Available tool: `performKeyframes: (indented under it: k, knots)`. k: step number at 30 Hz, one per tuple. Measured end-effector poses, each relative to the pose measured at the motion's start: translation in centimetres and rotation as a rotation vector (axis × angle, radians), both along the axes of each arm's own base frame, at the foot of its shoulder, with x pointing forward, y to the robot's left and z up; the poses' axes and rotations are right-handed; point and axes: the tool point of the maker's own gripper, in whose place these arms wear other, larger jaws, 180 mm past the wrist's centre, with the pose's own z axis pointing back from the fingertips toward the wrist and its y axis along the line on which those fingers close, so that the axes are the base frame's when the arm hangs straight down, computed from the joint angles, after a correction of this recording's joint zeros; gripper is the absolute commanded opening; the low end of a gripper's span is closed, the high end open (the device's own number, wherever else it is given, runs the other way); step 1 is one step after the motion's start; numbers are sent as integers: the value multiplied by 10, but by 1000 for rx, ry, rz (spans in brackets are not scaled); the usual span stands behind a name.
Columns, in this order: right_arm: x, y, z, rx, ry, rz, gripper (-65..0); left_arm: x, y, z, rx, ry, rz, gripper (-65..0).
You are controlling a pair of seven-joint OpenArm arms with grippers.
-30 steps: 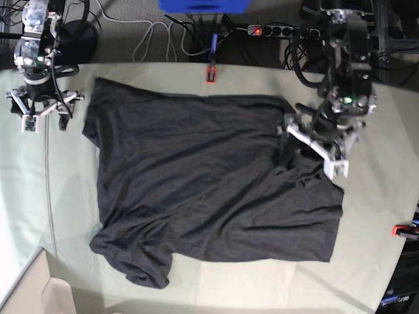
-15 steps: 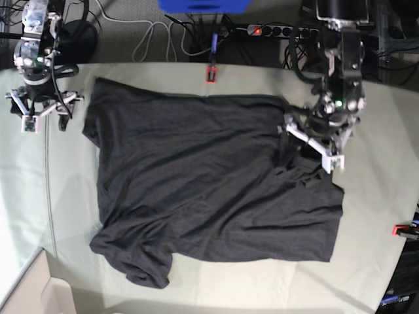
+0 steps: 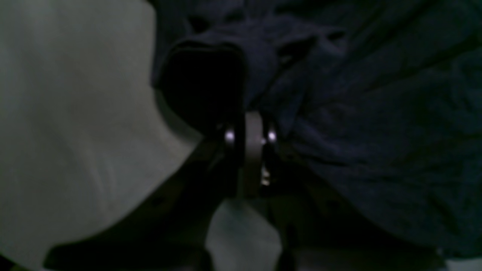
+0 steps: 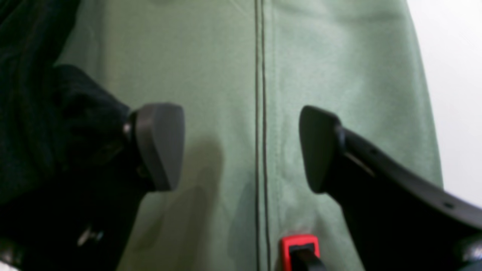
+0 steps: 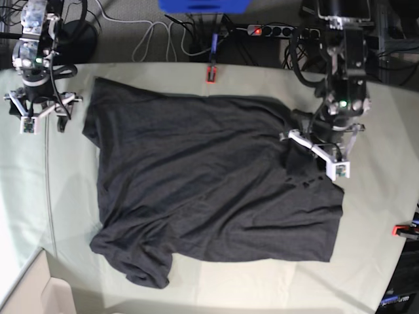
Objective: Layout the t-shirt on the table in an organized manner, then fold the t-shirt properly
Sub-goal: 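Drag the shirt side outward with the left gripper, then raise it, then grasp the shoulder corner of the shirt with the left gripper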
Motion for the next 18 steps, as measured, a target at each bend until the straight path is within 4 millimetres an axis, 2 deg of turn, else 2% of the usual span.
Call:
performKeyframes:
  k: [3,6,9,11,14,18]
  knots:
    - [0,0,0,1,0,1,-164,-10,0,17,15,-36,-16,-648]
    - [1,1,0,2,-1,1,-164,-28,3,27,44,-34,-31,-648]
    - [7,3,2,8,-14,-1,-164,-52,7,20,45,16,-31,-648]
    - [9,4,-1,14,-13,0,-164,-68,24,13,60,52,15,-648]
    - [3,2,-10,21,13,-9,-164,-87,53,5,94,95,84,-648]
    - [-2,2,-14,23,27,-11,-164,-101,71,-7,100,140,133,-647]
